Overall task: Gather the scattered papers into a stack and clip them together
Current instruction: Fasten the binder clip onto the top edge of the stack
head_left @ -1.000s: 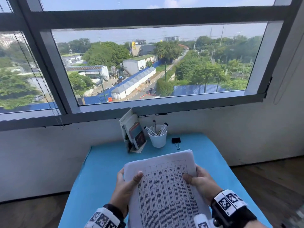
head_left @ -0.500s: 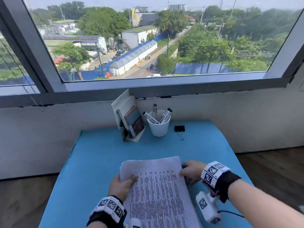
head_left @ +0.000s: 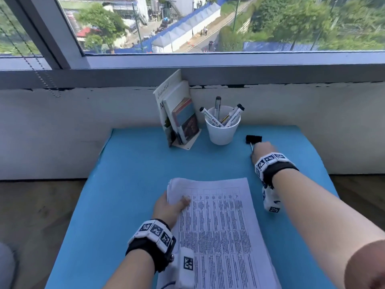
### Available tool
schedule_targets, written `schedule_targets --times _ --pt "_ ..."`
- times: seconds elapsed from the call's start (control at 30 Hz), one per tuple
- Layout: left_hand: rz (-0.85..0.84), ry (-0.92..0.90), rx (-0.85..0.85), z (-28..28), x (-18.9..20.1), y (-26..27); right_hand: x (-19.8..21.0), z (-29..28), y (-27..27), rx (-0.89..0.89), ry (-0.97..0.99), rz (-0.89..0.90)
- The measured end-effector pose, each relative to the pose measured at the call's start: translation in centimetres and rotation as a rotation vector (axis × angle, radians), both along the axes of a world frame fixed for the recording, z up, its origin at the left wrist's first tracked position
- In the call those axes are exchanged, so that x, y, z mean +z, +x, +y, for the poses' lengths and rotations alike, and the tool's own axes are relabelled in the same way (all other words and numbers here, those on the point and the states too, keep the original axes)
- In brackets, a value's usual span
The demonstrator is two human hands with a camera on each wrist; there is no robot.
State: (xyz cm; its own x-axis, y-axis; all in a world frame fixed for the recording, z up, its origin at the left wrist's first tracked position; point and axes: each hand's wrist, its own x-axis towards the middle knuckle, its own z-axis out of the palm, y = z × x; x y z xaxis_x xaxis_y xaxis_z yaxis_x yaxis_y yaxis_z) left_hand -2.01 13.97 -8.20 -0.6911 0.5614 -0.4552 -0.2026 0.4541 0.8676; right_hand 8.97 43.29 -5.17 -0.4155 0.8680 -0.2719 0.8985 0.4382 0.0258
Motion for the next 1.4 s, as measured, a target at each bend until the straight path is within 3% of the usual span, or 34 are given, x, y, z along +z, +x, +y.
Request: schedule_targets --times 0.13,0.23,0.37,0.47,0.57,0.63,0.8,0.93,1.4 --pt "-0.009 -0.009 0.000 0.1 0.1 0.0 1.1 -2.0 0.7 -0.030 -0.037 0.078" --pt "-0.008 -0.053 -0.003 0.2 -0.3 -0.2 3.8 -5.3 1.0 -0.055 0.053 0.352" --pt "0.009 -0.066 0.006 0.3 -0.1 -0.1 4.9 -16.2 -0.1 0.319 0.122 0.494" --pt "0.059 -0.107 -0.034 0.2 0.8 0.1 1.9 -23.4 -1.1 0.581 0.070 0.288" --pt "0.062 -0.094 -0.045 0.0 1.1 0.1 -0.7 -24.3 -2.1 0.505 -0.001 0.265" --pt "0.054 -0.069 -0.060 -0.2 1.2 0.1 -0.9 -24.1 -2.9 0.451 -0.015 0.305" --pt "0.068 0.010 -0.065 -0.6 0.8 0.0 -0.5 -23.3 -3.9 0.373 -0.037 0.206" --pt "0.088 0.023 -0.088 -0.7 0.5 -0.2 -1.4 -22.9 -4.3 0.242 -0.061 0.286" --pt "0.019 0.091 0.004 -0.8 0.8 0.3 0.6 -22.4 -5.0 0.205 -0.134 0.221"
